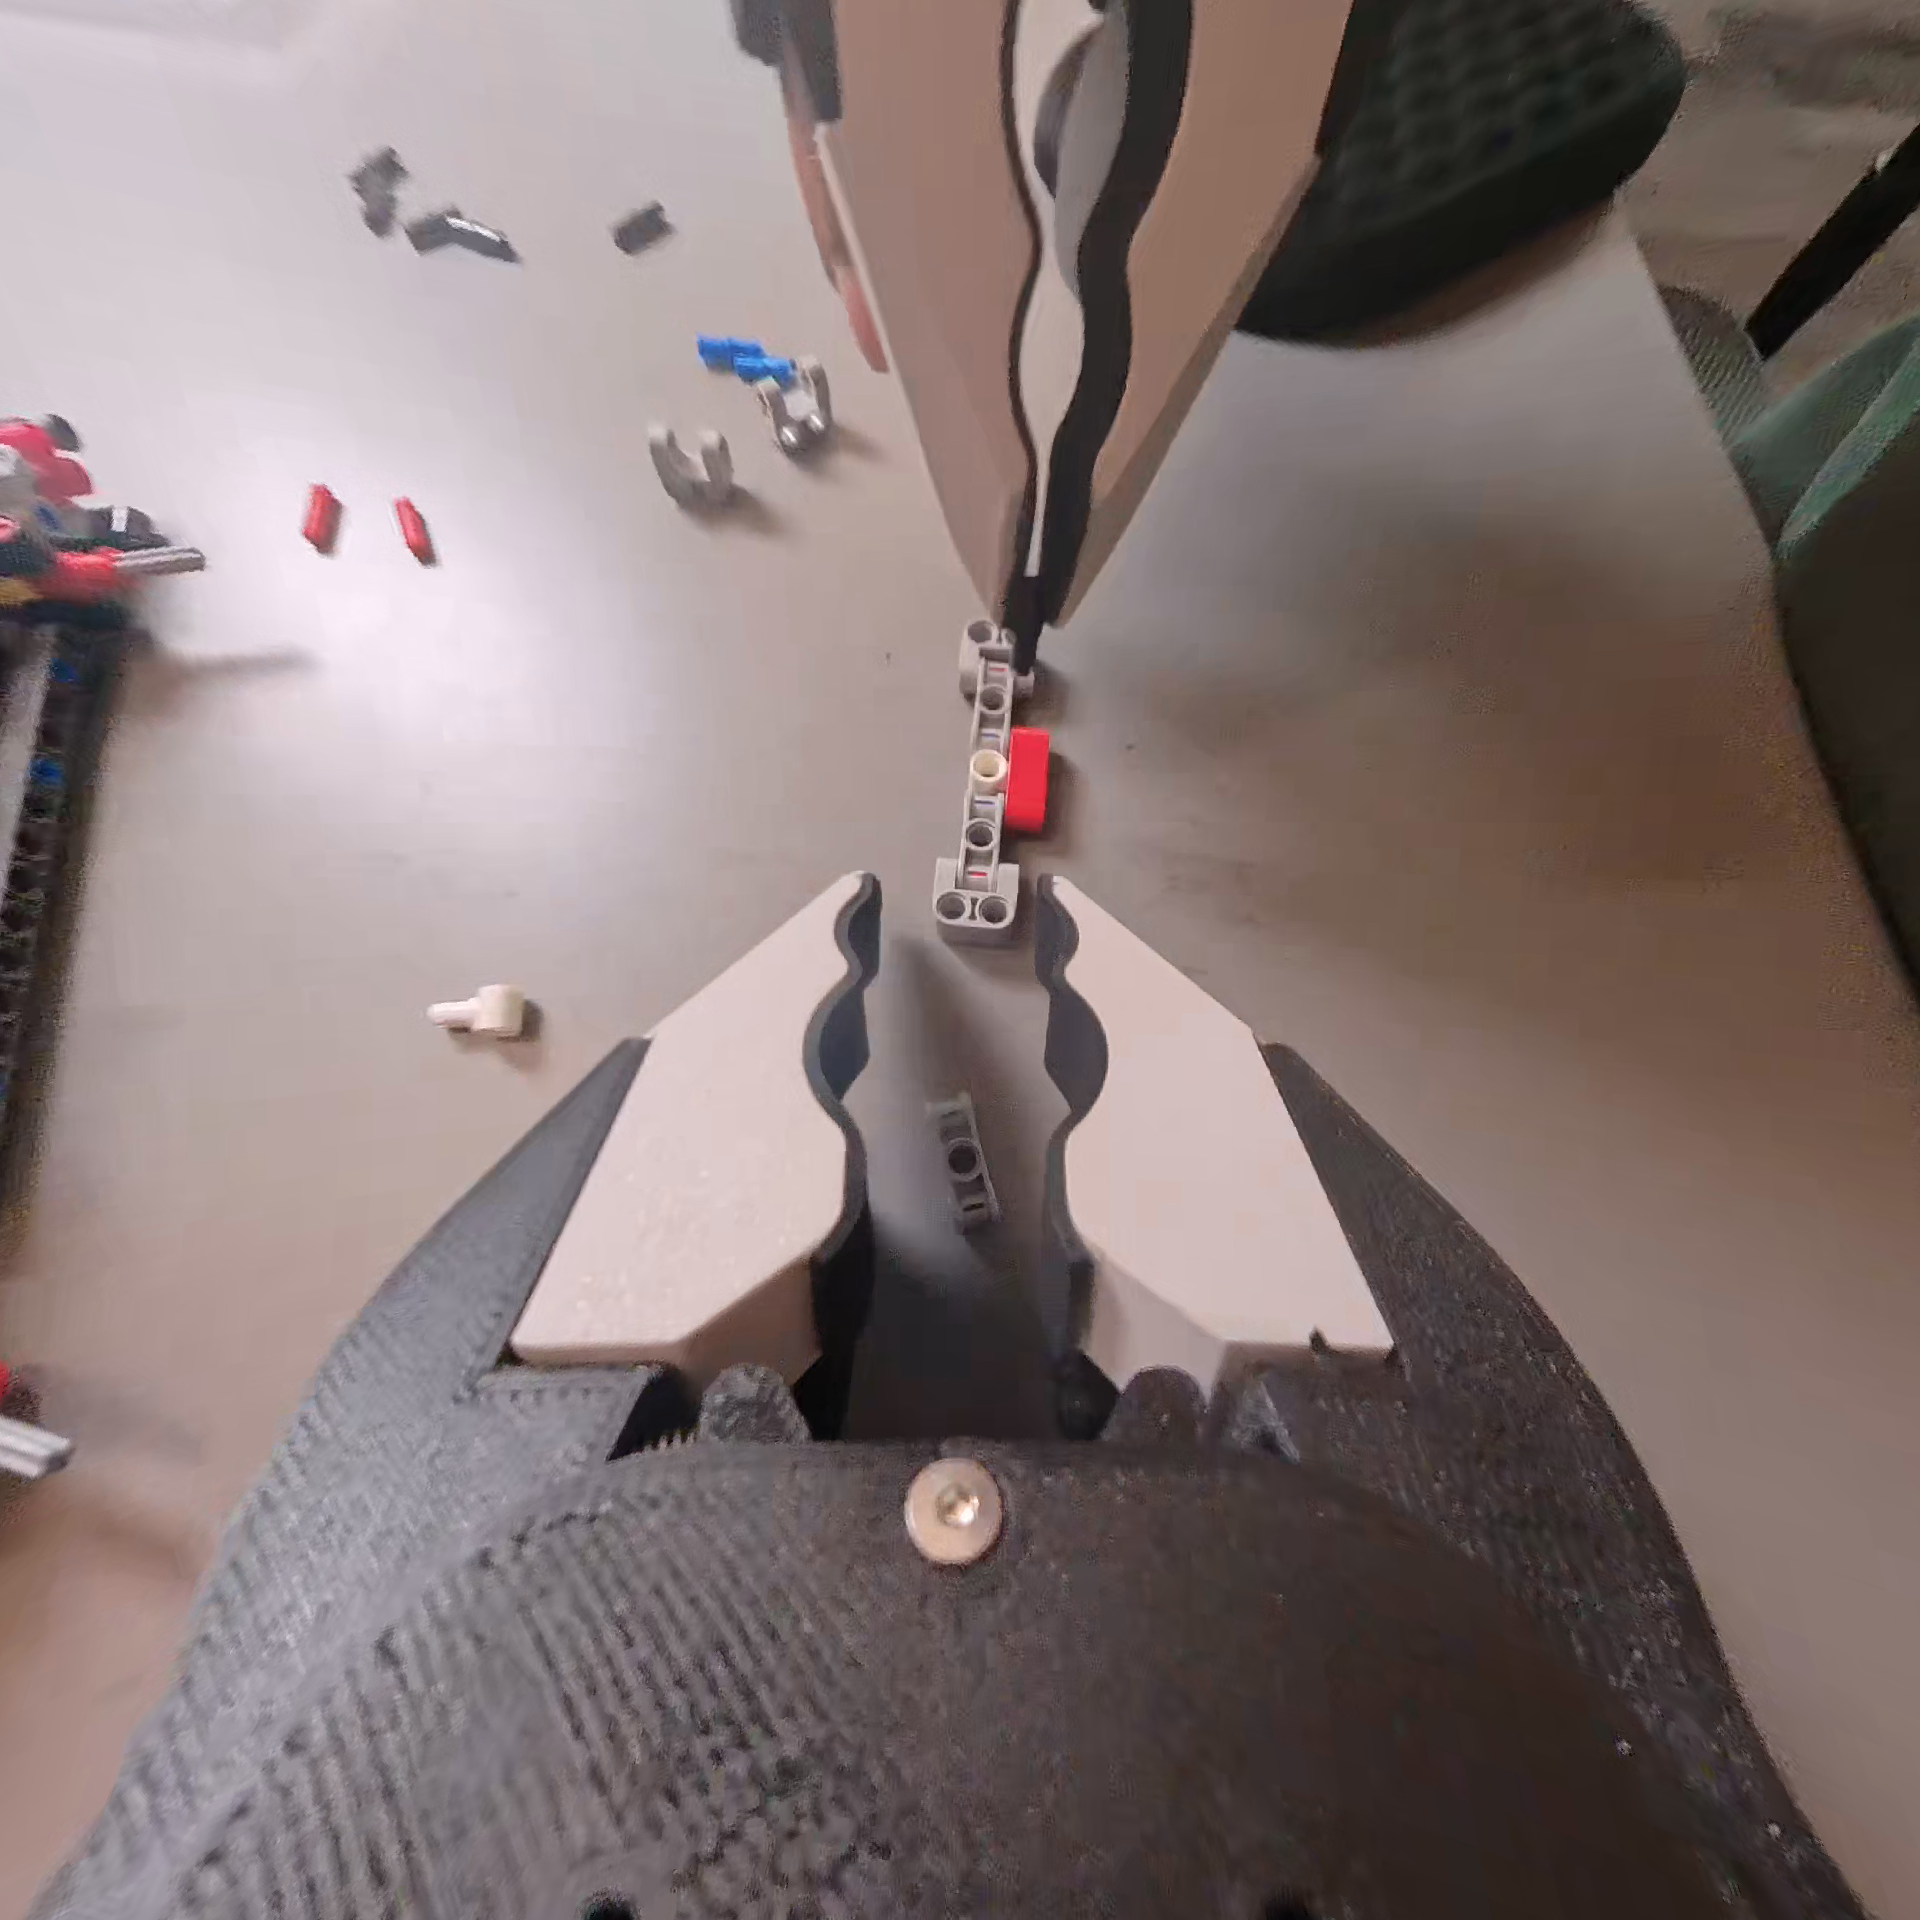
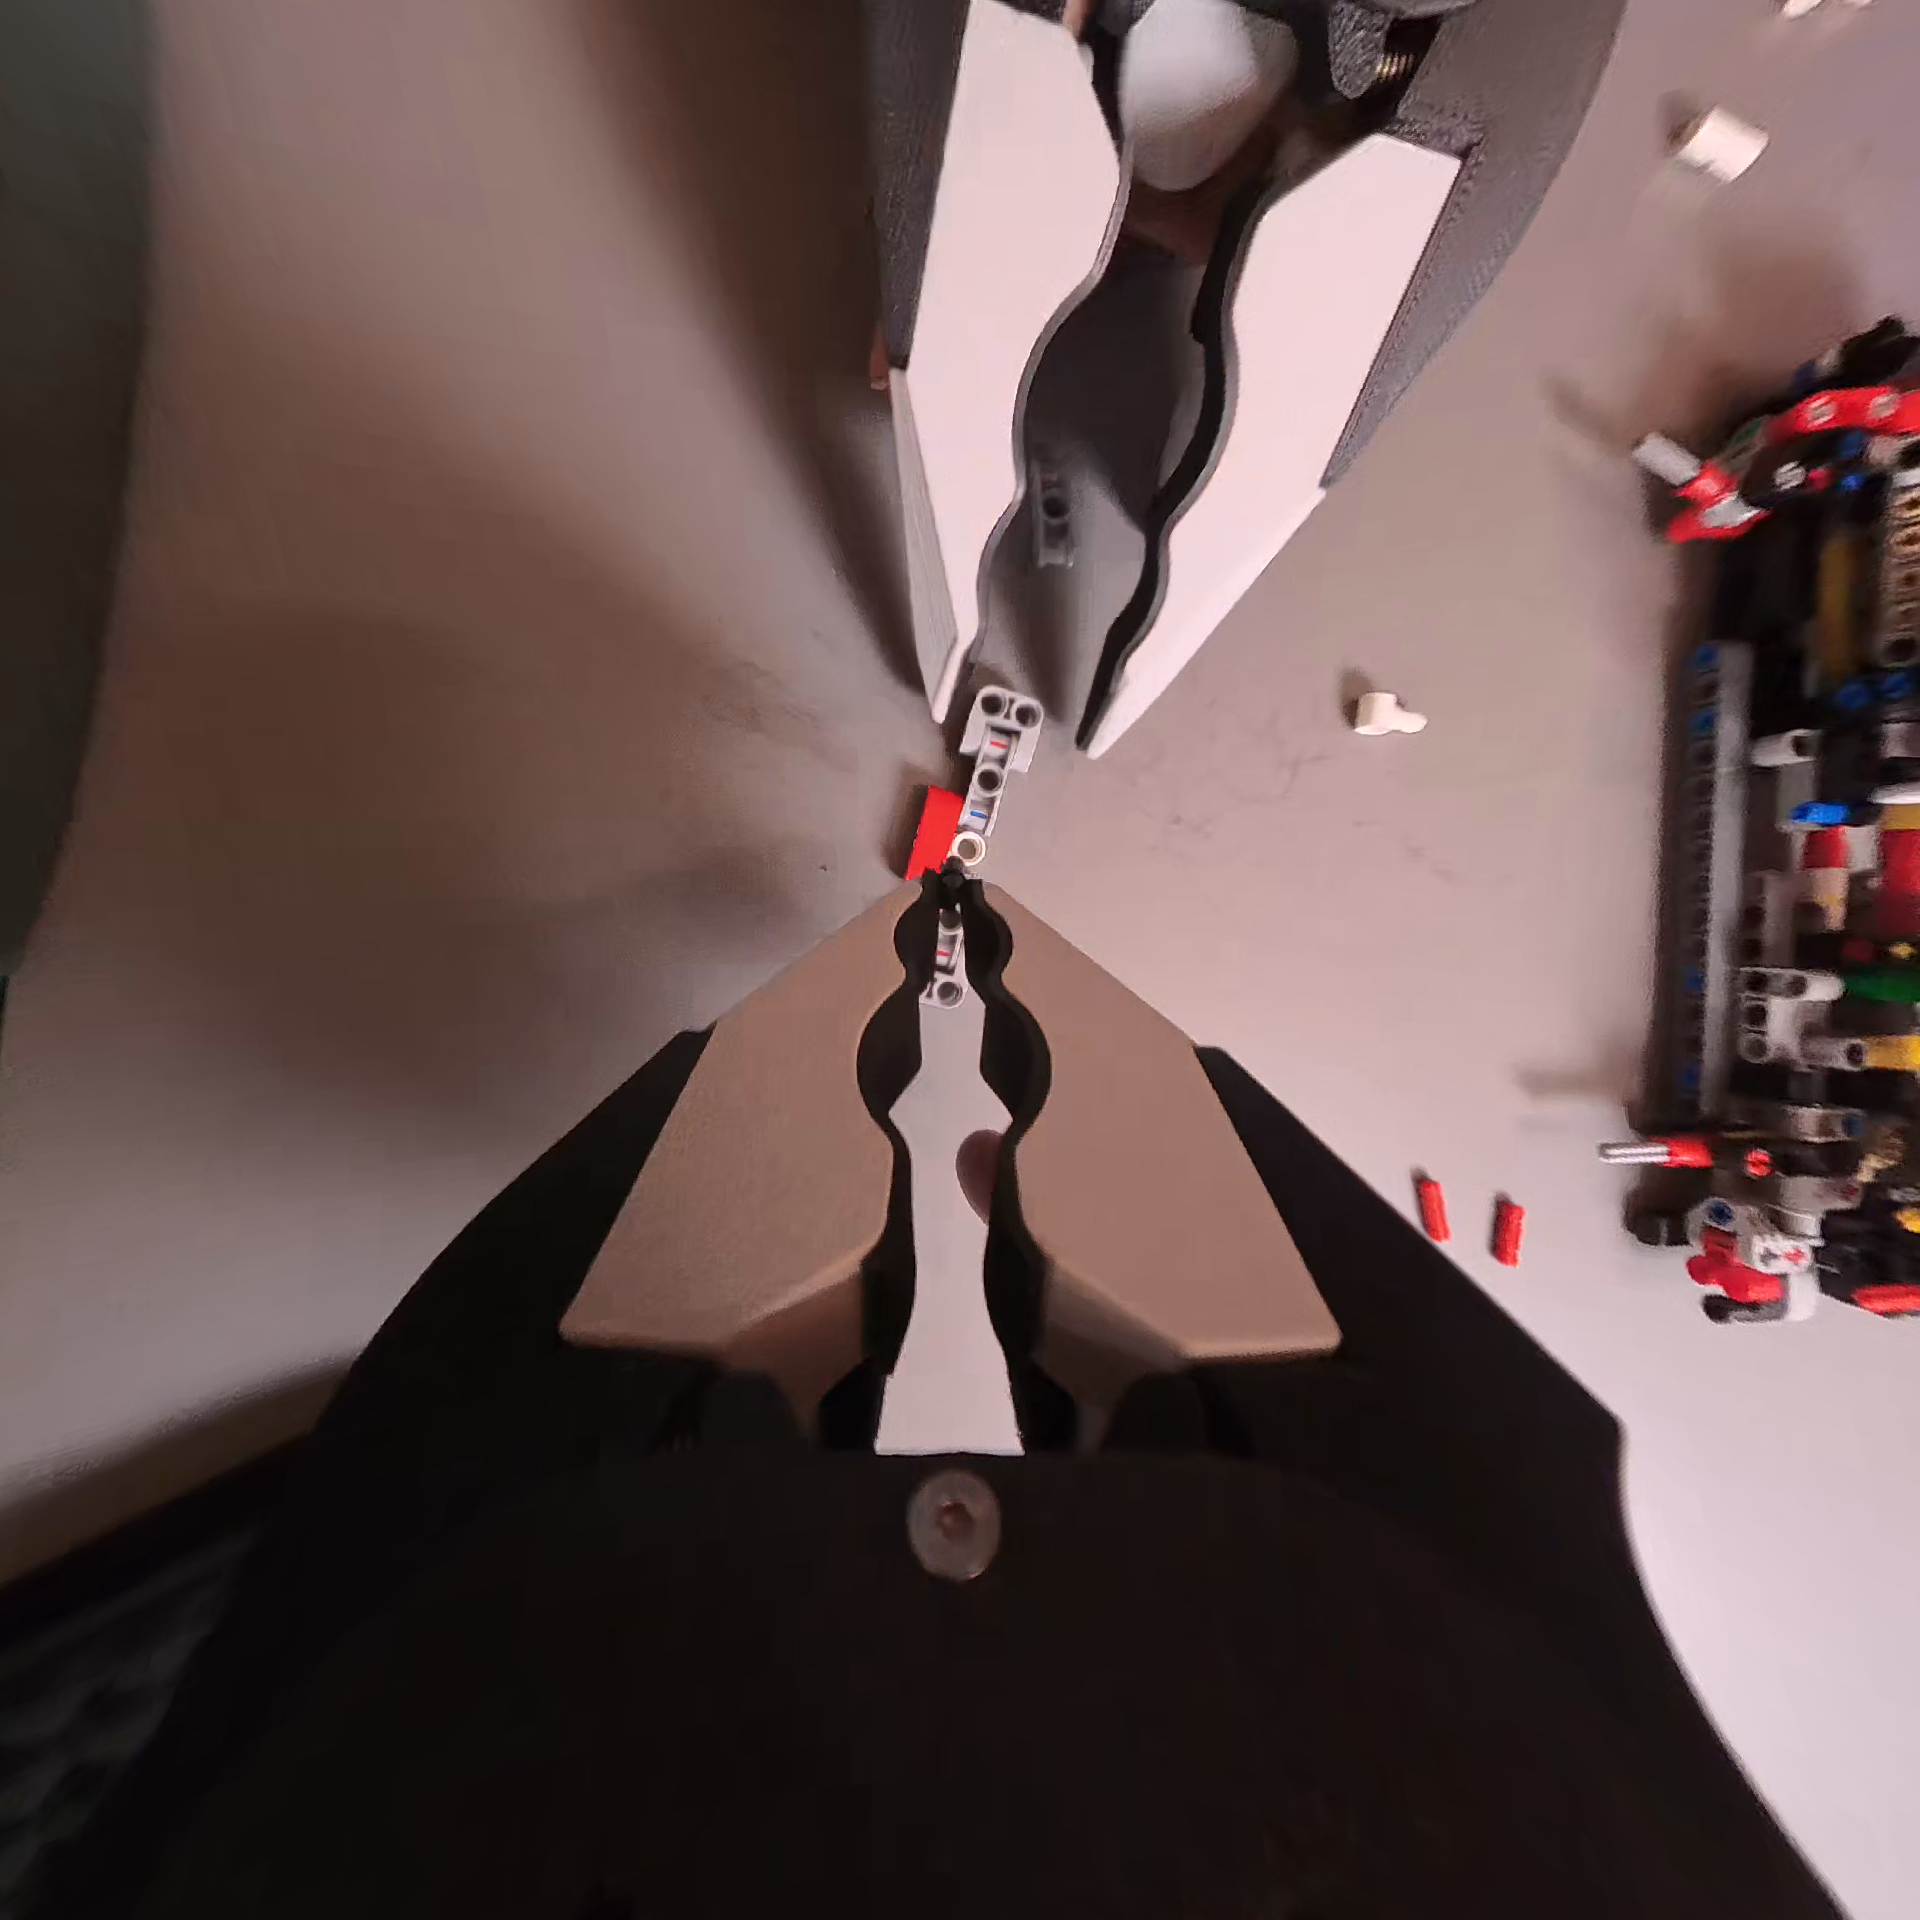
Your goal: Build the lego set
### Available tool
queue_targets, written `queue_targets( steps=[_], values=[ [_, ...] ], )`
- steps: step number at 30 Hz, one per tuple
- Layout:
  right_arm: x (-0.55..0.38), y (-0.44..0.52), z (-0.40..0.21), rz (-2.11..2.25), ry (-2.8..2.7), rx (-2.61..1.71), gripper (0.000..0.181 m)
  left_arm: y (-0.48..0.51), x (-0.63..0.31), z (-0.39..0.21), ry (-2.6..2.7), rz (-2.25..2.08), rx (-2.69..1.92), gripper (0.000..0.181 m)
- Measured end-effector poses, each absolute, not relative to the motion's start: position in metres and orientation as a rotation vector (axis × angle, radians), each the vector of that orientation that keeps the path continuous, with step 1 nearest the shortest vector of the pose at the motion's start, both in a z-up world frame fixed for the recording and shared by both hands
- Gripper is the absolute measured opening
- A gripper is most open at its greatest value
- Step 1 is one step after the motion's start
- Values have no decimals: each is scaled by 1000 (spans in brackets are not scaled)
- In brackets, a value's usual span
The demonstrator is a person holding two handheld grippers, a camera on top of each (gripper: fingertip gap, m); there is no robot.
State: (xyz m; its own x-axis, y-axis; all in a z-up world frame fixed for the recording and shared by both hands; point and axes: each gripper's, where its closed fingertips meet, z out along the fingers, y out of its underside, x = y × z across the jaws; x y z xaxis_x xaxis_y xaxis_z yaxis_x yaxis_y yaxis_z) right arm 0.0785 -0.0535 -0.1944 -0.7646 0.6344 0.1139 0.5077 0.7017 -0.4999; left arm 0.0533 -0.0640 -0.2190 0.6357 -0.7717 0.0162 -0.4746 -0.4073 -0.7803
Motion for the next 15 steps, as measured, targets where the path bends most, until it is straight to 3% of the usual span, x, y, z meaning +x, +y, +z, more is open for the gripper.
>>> queue_targets(
  steps=[4,15],
  values=[
    [75,-54,-205,573,-2706,-934,2,-63,60,-223,1012,-410,-2083,15],
    [70,-50,-214,362,-2807,-1057,2,-62,61,-223,835,-334,-2154,15]
  ],
)
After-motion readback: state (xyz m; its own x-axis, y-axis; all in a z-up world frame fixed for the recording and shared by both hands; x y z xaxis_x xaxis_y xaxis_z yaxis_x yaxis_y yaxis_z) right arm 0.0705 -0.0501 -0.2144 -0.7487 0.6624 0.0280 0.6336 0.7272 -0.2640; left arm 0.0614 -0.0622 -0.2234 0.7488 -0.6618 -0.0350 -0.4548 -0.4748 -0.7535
